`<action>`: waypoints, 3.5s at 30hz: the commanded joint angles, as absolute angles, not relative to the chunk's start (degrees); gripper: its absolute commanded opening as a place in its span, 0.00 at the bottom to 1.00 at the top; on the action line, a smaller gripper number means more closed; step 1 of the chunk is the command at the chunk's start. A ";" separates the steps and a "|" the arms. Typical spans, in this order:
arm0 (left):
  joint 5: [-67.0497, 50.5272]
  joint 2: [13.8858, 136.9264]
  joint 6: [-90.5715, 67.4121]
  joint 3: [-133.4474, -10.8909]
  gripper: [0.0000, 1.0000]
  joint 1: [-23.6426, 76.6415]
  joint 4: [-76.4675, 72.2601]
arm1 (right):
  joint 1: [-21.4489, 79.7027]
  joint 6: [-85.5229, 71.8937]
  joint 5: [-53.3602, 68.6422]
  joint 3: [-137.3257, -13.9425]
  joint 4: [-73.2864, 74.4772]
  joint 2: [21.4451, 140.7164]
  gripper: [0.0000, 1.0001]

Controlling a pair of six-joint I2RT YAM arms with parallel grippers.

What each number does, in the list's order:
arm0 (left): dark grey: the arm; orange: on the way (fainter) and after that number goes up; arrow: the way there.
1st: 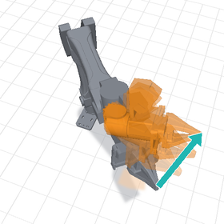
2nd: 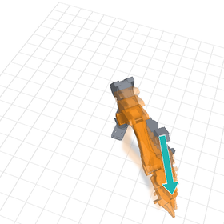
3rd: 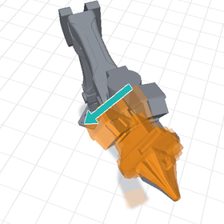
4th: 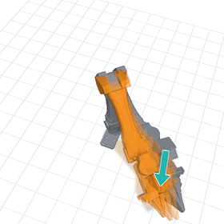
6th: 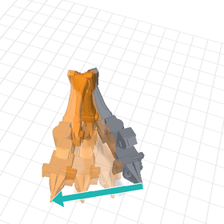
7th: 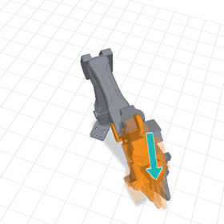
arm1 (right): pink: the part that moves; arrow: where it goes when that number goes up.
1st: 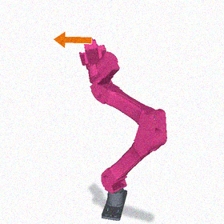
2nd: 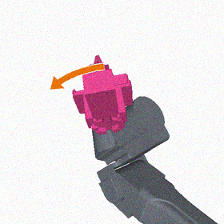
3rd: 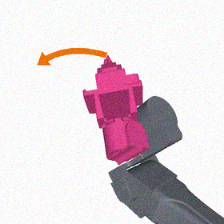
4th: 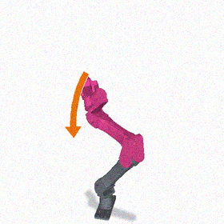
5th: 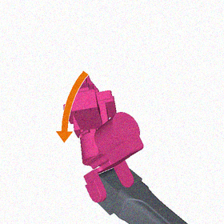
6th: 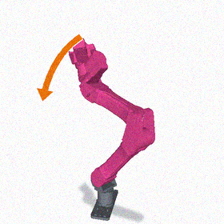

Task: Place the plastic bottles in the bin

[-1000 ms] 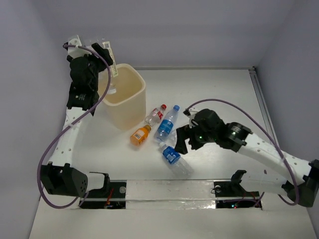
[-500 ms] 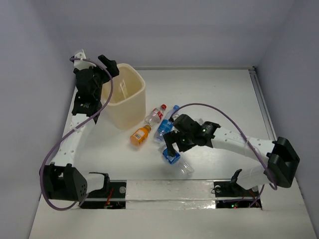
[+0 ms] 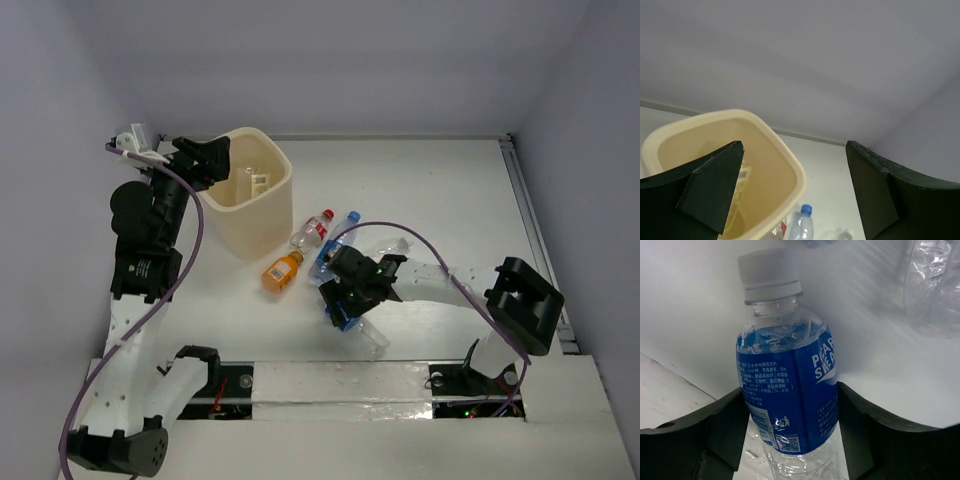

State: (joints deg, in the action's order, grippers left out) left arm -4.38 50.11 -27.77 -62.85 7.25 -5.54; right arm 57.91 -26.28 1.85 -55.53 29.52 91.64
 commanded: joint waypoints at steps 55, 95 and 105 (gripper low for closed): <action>-20.21 40.69 -29.62 -63.73 0.26 19.33 10.20 | 51.60 -22.68 -22.32 -122.37 -6.68 106.83 0.89; 0.53 127.00 -9.75 -104.15 0.82 55.72 19.51 | 28.13 -46.23 -25.31 -55.37 49.83 19.16 0.86; 0.35 118.51 -11.07 -108.63 0.46 58.01 17.85 | 28.13 -44.48 -25.92 -59.76 49.22 22.14 0.88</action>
State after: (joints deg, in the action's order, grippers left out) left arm 0.67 128.33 -10.41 -105.27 56.95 19.09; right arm 28.29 -46.13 -24.10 -56.05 49.76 20.60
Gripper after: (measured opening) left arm 0.599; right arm 0.887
